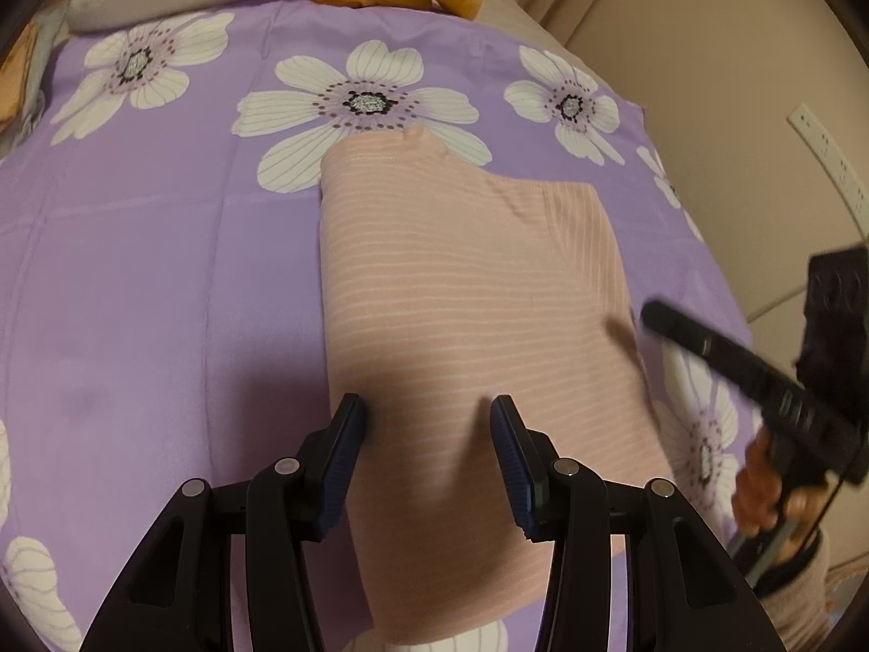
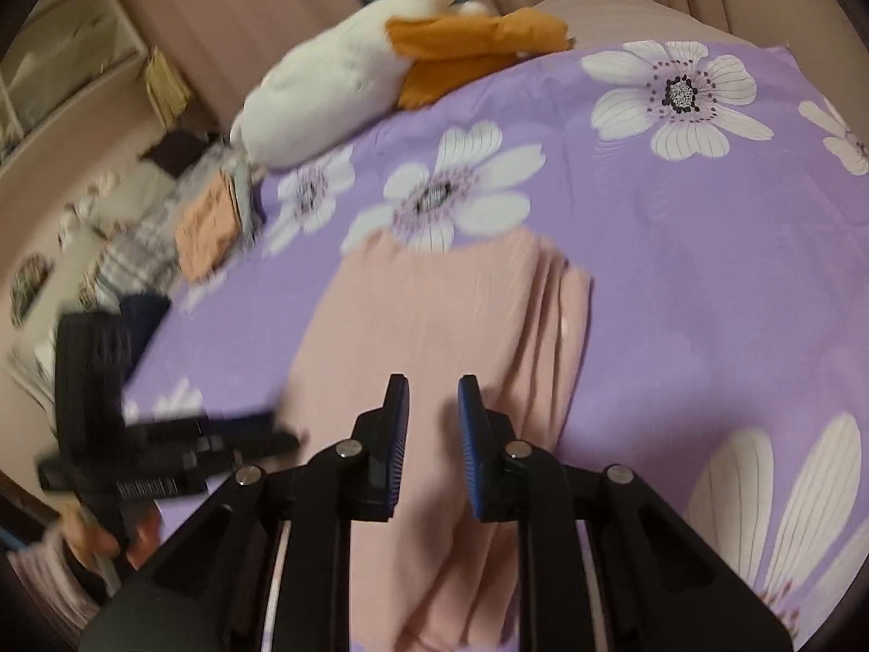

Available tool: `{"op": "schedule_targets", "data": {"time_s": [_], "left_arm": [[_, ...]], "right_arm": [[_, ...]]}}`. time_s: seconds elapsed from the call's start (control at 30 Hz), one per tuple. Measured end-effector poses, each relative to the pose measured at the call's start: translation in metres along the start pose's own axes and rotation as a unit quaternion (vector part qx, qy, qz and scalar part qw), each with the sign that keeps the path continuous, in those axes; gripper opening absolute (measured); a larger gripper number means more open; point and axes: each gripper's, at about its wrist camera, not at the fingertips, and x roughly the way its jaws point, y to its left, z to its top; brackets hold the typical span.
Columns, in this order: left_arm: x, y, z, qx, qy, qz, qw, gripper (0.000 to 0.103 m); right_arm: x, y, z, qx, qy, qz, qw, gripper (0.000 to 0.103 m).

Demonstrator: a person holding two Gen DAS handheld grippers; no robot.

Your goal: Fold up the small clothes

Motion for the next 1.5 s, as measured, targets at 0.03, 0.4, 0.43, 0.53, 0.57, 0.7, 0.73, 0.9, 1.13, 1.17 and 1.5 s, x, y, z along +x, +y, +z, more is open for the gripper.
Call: {"op": "schedule_targets", "data": {"time_s": [0.03, 0.4, 0.43, 0.53, 0.57, 0.7, 0.73, 0.9, 1.13, 1.17, 1.5], "left_arm": [[0.001, -0.002, -0.002, 0.005, -0.002, 0.004, 1.0000, 0.046], [-0.006, -0.012, -0.029, 0.041, -0.011, 0.037, 0.9984, 0.046], [-0.008, -0.012, -0.034, 0.042, -0.010, 0.036, 0.9984, 0.046], [-0.004, -0.014, -0.052, 0.049, 0.001, 0.037, 0.9981, 0.046], [-0.001, -0.016, -0.056, 0.054, 0.003, 0.044, 0.9976, 0.046], [-0.001, -0.022, -0.062, 0.060, -0.002, 0.057, 0.9965, 0.046], [-0.003, -0.022, -0.062, 0.058, -0.002, 0.057, 0.9967, 0.046], [-0.011, -0.013, -0.064, 0.038, 0.003, 0.042, 0.9984, 0.046], [-0.014, 0.013, -0.057, -0.017, 0.009, 0.020, 0.9996, 0.066], [-0.014, 0.017, -0.055, -0.026, 0.011, 0.013, 0.9995, 0.066], [-0.002, 0.048, -0.022, -0.103, 0.001, -0.072, 0.9921, 0.069]], "right_arm": [[0.006, 0.001, -0.005, -0.007, 0.011, -0.015, 1.000, 0.017], [-0.018, 0.017, -0.027, -0.027, 0.010, -0.029, 0.999, 0.016], [-0.022, 0.021, -0.033, -0.032, 0.010, -0.027, 0.999, 0.017], [-0.019, 0.027, -0.048, -0.045, 0.026, -0.035, 0.998, 0.018], [-0.014, 0.026, -0.053, -0.048, 0.038, -0.044, 0.997, 0.018], [-0.007, 0.021, -0.064, -0.038, 0.051, -0.058, 0.996, 0.019], [-0.010, 0.021, -0.064, -0.034, 0.049, -0.054, 0.997, 0.019], [-0.028, 0.012, -0.065, 0.010, 0.038, -0.012, 0.999, 0.028], [-0.038, -0.018, -0.059, 0.108, 0.016, 0.025, 0.994, 0.066], [-0.036, -0.022, -0.056, 0.124, 0.015, 0.032, 0.992, 0.068], [-0.008, -0.050, -0.039, 0.198, 0.023, 0.072, 0.977, 0.083]]}}
